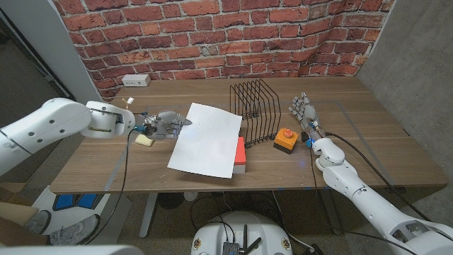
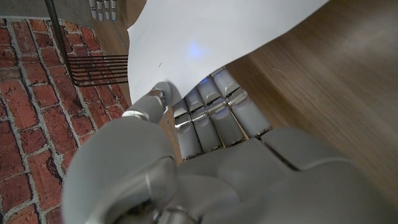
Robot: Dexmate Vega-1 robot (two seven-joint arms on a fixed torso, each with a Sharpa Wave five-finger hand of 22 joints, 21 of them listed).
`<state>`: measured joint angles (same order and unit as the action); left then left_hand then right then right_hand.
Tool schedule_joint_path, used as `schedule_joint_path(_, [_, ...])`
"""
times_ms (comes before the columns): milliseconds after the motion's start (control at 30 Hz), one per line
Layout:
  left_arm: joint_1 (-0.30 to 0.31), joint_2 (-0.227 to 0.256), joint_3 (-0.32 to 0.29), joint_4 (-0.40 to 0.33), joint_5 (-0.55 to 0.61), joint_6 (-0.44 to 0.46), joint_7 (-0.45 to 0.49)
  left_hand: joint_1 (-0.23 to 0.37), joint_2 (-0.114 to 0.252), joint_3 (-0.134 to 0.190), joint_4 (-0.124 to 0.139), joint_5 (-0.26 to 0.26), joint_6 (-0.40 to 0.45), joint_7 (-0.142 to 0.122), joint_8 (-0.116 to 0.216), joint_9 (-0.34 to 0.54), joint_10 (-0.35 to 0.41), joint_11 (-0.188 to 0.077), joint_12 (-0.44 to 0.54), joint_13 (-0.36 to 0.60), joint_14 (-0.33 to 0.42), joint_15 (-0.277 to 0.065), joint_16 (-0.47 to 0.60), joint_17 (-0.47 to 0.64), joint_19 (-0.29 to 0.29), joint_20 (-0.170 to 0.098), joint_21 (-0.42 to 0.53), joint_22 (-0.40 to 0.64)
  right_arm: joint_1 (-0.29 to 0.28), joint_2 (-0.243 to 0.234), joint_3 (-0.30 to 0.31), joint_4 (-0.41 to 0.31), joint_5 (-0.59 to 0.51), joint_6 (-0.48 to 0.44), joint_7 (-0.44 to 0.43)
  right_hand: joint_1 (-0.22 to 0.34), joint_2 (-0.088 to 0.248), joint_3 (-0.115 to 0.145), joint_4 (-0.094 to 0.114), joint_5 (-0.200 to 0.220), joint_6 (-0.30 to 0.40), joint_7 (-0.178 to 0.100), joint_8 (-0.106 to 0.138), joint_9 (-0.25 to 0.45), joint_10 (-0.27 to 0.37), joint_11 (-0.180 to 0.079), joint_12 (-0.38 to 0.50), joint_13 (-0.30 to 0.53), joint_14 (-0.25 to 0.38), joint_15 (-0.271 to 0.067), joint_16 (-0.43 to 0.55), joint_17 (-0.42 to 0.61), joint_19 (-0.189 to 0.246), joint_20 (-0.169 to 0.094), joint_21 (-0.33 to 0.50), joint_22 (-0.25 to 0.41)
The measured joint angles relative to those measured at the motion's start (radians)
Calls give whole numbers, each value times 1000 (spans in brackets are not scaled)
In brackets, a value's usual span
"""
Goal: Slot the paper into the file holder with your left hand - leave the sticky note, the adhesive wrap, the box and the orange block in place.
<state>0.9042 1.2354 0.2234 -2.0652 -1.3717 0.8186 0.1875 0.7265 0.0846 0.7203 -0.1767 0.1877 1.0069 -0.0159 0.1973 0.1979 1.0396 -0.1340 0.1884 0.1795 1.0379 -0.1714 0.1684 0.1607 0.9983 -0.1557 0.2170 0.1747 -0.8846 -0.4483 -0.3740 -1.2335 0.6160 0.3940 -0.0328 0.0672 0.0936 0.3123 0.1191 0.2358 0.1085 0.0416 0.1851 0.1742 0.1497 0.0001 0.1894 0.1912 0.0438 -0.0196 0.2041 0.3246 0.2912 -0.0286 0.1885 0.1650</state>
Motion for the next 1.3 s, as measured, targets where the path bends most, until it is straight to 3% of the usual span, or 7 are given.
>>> schedule_joint_path(733, [-201,17,128,-94,304,170,-94,-1,1,7,-2,0,-11,0,0,0,-15,4,-4,0,-8,0,0,-1,-16,9,0,5,27,13,-4,40,6,8,24,0,0,2,-2,-7,0,0,0,0,0,0,0,0,0,0,0,-5,0,0,0,0])
schedule_joint_path(1300, [-250,27,185,-190,545,192,-121,-1,1,7,-2,0,-11,0,0,0,-15,4,-4,0,-13,5,0,-2,-18,7,-8,5,27,20,-7,49,10,18,34,-4,4,6,1,-7,4,3,0,0,0,0,0,0,0,0,0,-5,0,0,0,0])
